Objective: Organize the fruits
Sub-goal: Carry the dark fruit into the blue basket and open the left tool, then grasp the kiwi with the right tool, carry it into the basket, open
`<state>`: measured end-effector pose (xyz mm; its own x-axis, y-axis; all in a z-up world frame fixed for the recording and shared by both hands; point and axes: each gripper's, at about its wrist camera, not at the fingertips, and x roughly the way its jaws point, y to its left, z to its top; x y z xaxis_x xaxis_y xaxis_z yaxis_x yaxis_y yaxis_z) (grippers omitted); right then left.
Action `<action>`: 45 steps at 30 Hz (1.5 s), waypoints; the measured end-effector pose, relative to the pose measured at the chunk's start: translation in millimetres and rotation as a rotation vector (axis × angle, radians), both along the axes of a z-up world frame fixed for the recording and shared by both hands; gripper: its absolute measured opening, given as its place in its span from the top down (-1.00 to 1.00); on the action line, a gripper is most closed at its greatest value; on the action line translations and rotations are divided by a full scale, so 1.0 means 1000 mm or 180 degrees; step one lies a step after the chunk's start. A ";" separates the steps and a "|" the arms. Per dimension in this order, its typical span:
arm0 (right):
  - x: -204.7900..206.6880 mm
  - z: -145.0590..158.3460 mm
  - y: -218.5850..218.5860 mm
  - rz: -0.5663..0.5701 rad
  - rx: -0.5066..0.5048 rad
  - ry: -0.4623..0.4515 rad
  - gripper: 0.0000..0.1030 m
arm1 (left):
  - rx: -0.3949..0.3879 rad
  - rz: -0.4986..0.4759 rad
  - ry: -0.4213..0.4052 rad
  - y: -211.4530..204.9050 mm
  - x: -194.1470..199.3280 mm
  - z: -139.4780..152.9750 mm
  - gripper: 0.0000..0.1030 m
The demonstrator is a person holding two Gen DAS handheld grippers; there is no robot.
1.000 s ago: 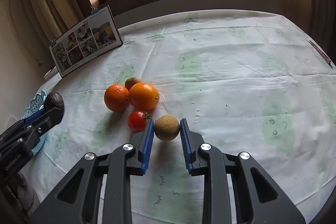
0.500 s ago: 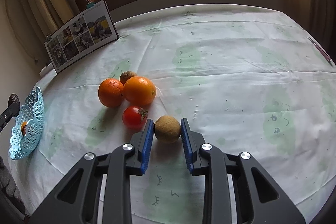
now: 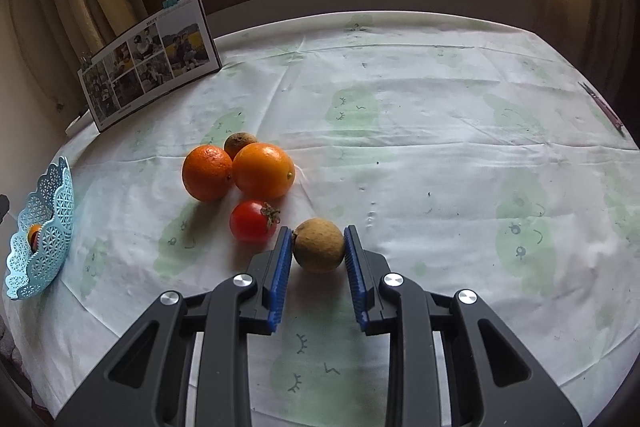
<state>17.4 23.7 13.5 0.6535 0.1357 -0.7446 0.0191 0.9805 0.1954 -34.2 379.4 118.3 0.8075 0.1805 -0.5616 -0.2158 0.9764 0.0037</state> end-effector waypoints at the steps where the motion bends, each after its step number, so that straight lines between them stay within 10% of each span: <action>1: -0.001 0.002 0.000 -0.0013 0.0026 -0.0013 0.48 | 0.0003 0.0016 -0.0012 0.002 -0.002 0.001 -0.43; 30: -0.019 0.067 0.224 0.1678 0.0414 -0.0333 0.48 | -0.0086 0.0368 -0.0191 0.061 -0.028 0.005 -0.86; 45: -0.011 0.054 0.231 0.1668 0.0461 -0.0217 0.46 | -0.0106 0.0371 -0.0154 0.063 -0.025 0.002 -0.92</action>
<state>6.2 254.9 67.1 0.5171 0.5542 -0.6523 -0.4822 0.8183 0.3129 -58.8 442.6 120.2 0.8085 0.2566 -0.5296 -0.3268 0.9442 -0.0414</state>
